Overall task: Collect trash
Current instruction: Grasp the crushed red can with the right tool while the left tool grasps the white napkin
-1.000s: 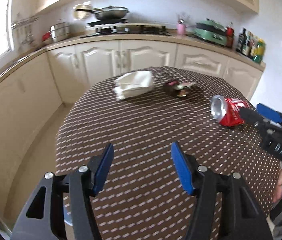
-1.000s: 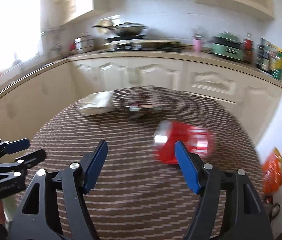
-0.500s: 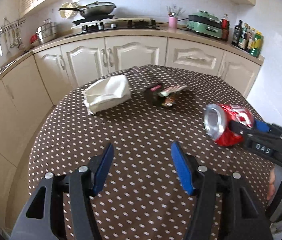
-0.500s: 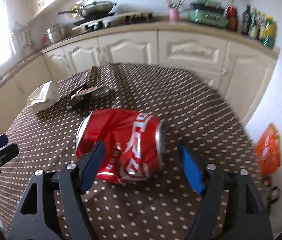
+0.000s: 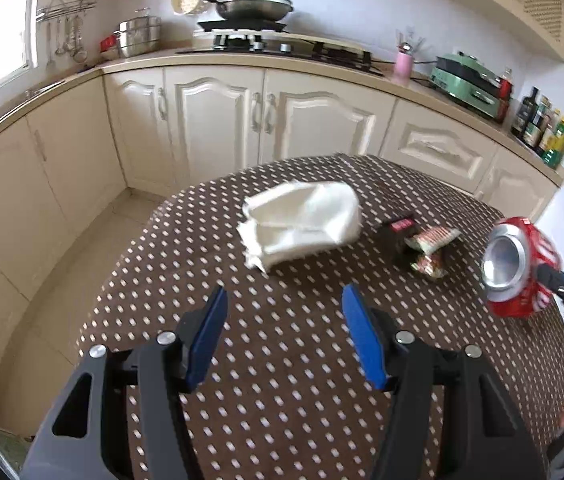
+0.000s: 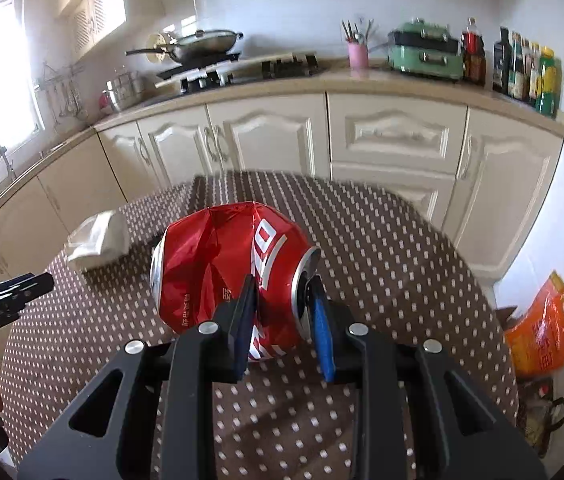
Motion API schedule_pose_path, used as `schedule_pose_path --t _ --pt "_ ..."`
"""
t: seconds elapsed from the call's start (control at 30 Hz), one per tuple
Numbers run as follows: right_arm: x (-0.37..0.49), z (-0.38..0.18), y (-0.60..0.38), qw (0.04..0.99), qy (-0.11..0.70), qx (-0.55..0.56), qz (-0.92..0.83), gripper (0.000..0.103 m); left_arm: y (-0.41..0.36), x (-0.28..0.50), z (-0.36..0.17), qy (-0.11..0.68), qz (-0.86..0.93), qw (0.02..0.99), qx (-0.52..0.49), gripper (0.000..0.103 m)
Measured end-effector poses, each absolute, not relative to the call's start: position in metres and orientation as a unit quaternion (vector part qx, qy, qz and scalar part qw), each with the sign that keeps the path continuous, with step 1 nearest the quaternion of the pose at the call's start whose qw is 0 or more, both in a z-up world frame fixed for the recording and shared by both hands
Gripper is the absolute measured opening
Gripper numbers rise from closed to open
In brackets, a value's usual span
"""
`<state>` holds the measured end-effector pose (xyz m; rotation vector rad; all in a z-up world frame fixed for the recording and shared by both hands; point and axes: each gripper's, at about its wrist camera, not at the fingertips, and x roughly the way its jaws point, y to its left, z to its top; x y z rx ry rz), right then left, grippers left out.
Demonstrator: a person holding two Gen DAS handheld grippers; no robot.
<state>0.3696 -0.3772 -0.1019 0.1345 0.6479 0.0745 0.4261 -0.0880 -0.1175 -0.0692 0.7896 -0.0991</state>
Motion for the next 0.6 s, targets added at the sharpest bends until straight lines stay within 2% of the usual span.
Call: schedule_pose_path --t 0.3,0.6 --pt "0.404 -0.08 -0.337 0.949 0.305 0.048 0.068 0.025 -0.082 0.467 -0.116 0.377 -0.061 0.923 -0.054 0.059" --pt "0.422 -0.093 -0.309 0.943 0.32 0.034 0.089 0.026 -0.076 0.498 -0.137 0.404 -0.062 0.91 -0.071 0.058"
